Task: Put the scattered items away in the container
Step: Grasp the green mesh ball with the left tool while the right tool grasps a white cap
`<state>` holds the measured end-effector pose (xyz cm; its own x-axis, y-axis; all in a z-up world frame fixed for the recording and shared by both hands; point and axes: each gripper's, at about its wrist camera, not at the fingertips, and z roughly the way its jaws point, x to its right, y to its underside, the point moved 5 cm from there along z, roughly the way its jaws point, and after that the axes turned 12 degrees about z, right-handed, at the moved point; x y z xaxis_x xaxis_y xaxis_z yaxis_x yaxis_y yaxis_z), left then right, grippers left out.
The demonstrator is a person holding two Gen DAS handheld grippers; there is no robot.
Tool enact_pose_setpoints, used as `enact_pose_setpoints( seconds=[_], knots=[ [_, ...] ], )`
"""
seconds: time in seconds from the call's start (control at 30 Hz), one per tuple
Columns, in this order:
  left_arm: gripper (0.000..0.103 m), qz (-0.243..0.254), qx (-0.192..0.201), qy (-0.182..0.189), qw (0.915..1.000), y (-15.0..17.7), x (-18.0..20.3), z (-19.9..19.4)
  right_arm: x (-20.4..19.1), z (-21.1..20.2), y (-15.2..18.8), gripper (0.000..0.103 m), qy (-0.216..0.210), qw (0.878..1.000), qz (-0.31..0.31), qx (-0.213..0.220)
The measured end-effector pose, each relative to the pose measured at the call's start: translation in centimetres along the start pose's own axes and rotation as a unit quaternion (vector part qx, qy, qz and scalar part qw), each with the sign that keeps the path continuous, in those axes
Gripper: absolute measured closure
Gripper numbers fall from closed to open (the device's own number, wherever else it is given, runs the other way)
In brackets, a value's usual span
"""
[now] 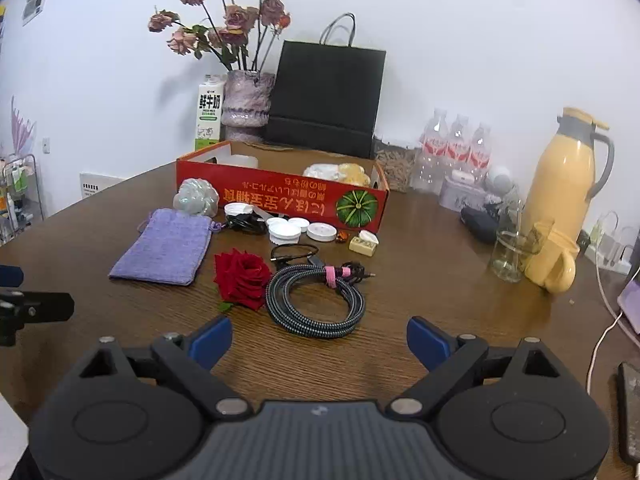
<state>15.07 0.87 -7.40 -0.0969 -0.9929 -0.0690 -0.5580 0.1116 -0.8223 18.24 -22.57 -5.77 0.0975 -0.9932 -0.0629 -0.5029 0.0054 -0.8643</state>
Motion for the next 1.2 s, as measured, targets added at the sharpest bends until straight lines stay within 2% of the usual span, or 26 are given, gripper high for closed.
enact_pose_setpoints(
  seconds=[0.1,0.2,0.33,0.4,0.43,0.47,0.57,0.67,0.73,0.83,0.87,0.9,0.93,1.03,1.2],
  knots=[
    [0.0,0.01,-0.029,-0.011,0.9995,0.3,-0.7,1.2,0.1,1.1,0.2,0.01,-0.001,1.0,0.009,-0.012],
    [0.0,0.014,-0.017,-0.014,0.9997,-0.8,-1.5,2.0,0.0,1.8,-0.1,0.011,-0.006,1.0,0.008,-0.013],
    [0.0,0.012,0.01,0.019,0.9997,-5.0,-2.2,4.8,0.1,3.7,-2.7,0.011,-0.037,0.999,0.016,-0.002],
    [0.001,0.011,0.023,0.028,0.9993,-7.6,-2.5,7.1,0.0,5.6,-4.6,0.015,-0.056,0.998,0.026,-0.001],
    [0.002,0.012,0.026,0.03,0.9991,-8.7,-2.6,8.1,-0.2,6.5,-5.5,0.019,-0.063,0.998,0.03,0.0],
    [0.005,0.015,0.034,0.036,0.9987,-9.7,-2.7,9.3,-0.3,7.7,-6.4,0.022,-0.071,0.997,0.032,0.001],
    [0.024,0.04,0.029,0.017,0.9986,-12.0,-2.6,13.2,-0.8,11.9,-8.4,0.025,-0.079,0.996,0.034,-0.016],
    [0.026,0.051,0.023,0.024,0.9982,-13.3,-2.8,16.7,-1.7,16.6,-9.4,0.032,-0.094,0.994,0.029,-0.051],
    [0.026,0.05,0.007,0.031,0.9983,-13.6,-3.0,18.7,-2.2,19.4,-9.4,0.032,-0.091,0.992,0.021,-0.08],
    [0.025,0.042,-0.005,0.037,0.9984,-13.6,-3.3,20.6,-2.5,22.3,-9.3,0.038,-0.091,0.99,0.022,-0.103],
    [0.035,0.039,-0.01,0.043,0.9983,-13.4,-3.3,21.1,-2.7,22.9,-9.2,0.047,-0.097,0.989,0.023,-0.11],
    [0.064,0.038,-0.013,0.046,0.9981,-13.3,-3.4,21.3,-2.8,23.5,-9.1,0.059,-0.098,0.988,0.022,-0.116],
    [0.063,0.039,-0.019,0.053,0.9977,-13.1,-3.4,21.5,-2.8,23.9,-8.9,0.064,-0.097,0.988,0.024,-0.121],
    [0.065,0.04,-0.005,0.054,0.9977,-13.3,-3.5,20.4,-2.9,23.8,-9.0,0.064,-0.104,0.988,0.028,-0.115],
    [0.065,0.021,0.059,0.061,0.9962,-15.8,-4.0,16.3,-2.5,21.0,-11.1,0.064,-0.13,0.988,0.041,-0.068]
  ],
)
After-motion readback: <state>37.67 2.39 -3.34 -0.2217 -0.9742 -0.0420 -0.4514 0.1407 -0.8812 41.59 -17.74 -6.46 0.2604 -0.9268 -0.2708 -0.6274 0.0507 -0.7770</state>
